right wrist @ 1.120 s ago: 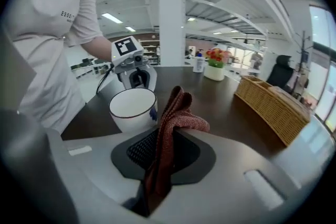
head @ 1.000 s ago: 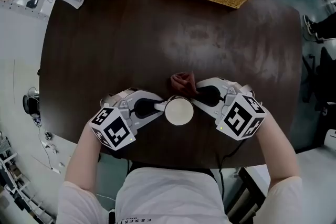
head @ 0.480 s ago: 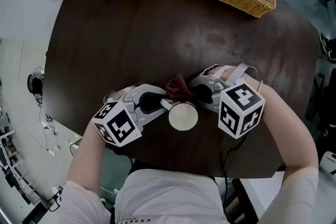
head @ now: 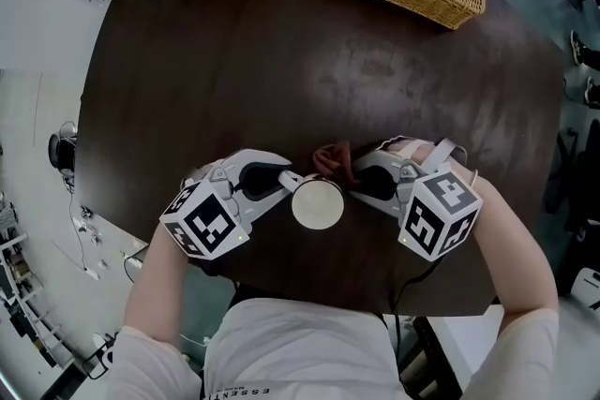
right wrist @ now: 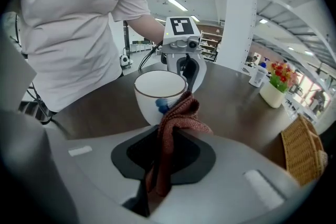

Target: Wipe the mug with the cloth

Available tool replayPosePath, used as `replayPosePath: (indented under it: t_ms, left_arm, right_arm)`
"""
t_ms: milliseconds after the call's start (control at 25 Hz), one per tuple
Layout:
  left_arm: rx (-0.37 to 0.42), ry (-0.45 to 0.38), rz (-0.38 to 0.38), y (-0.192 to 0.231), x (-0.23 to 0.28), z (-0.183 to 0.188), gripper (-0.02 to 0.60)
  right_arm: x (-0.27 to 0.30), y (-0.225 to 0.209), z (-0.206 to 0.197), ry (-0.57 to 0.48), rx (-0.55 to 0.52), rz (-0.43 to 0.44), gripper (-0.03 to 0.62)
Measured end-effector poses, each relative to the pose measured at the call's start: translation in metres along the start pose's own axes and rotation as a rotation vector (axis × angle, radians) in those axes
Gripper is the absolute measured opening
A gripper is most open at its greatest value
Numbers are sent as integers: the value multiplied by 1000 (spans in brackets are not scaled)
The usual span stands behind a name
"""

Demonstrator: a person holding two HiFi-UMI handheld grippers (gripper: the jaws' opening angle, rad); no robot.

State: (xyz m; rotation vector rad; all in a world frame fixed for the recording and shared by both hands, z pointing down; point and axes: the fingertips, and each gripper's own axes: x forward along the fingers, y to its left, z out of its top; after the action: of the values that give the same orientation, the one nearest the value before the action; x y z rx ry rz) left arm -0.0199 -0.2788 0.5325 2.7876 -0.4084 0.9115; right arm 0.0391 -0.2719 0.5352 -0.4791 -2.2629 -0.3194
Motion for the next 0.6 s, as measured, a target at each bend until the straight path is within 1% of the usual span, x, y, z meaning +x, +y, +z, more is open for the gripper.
replayPosePath:
  t_ms: [120,240,360,480,600]
  left_arm:
    - [-19,2,22,1,0,0,75]
    - [-27,0,47,0,0,0,75]
    - [-53,-9,82,-1,0,-1,75]
    - [-86,-9,121,-2,-3,-2,75]
    - [-113,-5,162,-4,-4,-4,75]
  right_arm:
    - [-2,9,-4,-2,55,-33,81]
    - [-2,16,-7,2,127,-94,81]
    - [-3,21,-5,3,206,-186,81]
    - [-6,28,0,-18,307,-283,81]
    - [-10,36,3,-45,403,-355,81]
